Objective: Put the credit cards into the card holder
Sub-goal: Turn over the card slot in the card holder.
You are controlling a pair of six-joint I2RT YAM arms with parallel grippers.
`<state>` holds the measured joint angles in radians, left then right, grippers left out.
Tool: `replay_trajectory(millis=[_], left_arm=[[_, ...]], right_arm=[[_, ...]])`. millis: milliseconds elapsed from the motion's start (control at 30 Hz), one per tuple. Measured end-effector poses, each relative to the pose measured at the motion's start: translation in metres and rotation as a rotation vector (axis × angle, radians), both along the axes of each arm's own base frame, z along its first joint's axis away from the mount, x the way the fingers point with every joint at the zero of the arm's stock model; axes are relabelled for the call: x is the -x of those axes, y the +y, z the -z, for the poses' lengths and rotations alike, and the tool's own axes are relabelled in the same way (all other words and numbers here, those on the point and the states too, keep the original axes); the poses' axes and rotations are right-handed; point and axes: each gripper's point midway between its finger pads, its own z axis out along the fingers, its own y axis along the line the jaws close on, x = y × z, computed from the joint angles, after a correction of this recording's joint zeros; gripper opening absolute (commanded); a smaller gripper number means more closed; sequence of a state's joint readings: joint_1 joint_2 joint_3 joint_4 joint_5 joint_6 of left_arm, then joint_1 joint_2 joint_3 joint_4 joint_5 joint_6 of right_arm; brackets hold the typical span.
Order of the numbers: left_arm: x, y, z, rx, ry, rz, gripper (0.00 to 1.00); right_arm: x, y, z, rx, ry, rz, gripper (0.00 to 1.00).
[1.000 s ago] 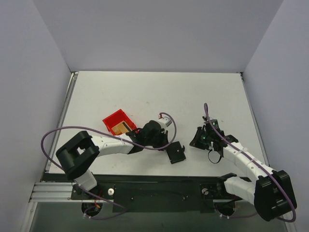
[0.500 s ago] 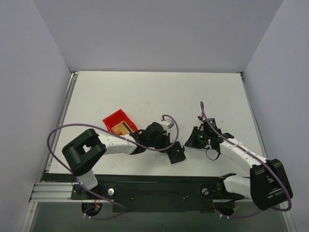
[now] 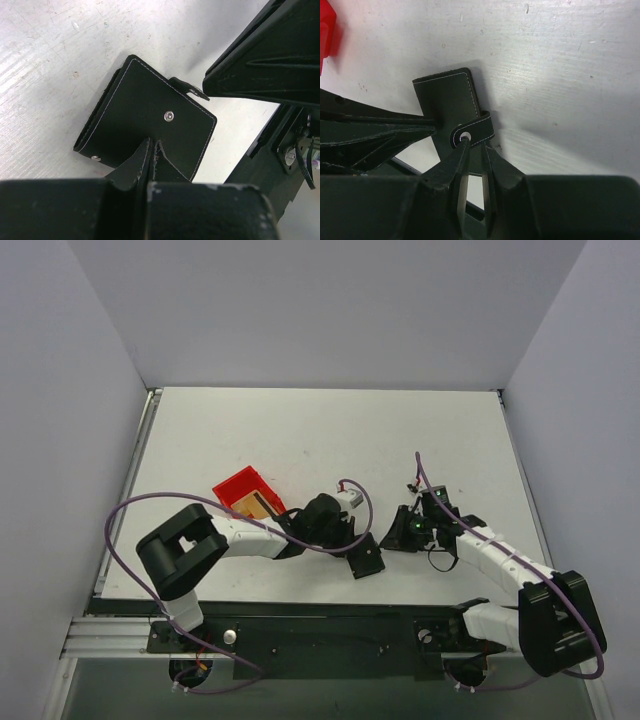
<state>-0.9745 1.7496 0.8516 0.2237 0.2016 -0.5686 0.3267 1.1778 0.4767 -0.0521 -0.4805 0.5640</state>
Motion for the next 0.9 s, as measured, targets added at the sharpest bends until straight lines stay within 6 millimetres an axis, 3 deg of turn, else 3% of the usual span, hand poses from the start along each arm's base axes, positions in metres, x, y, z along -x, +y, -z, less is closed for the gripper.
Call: replay_trajectory(millis=[900], left_arm=[[0.006, -0.005, 0.002, 0.007, 0.011, 0.020, 0.00]], right_arm=[[0.001, 0.025, 0.001, -0.107, 0.046, -0.078, 0.12]])
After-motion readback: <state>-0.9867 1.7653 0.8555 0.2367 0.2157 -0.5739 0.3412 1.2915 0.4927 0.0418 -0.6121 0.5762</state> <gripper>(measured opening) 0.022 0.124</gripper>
